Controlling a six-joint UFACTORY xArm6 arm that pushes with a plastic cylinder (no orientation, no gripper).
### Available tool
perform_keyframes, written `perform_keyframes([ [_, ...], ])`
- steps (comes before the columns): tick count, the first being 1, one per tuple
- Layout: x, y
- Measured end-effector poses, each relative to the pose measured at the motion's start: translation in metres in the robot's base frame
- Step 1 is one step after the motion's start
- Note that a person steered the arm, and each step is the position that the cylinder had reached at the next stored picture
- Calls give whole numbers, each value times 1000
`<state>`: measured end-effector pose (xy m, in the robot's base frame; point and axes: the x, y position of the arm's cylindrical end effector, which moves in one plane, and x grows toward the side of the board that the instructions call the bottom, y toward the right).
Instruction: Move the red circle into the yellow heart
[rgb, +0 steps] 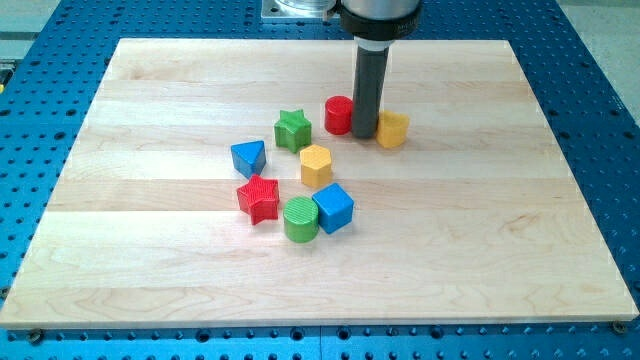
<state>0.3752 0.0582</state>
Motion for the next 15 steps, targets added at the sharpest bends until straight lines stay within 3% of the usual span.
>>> perform_keyframes([
  [3, 34, -29],
  [6, -17, -77],
  [7, -36, -76],
  [9, -22, -7],
  [11, -22, -75],
  [13, 0, -54],
  [15, -7, -110],
])
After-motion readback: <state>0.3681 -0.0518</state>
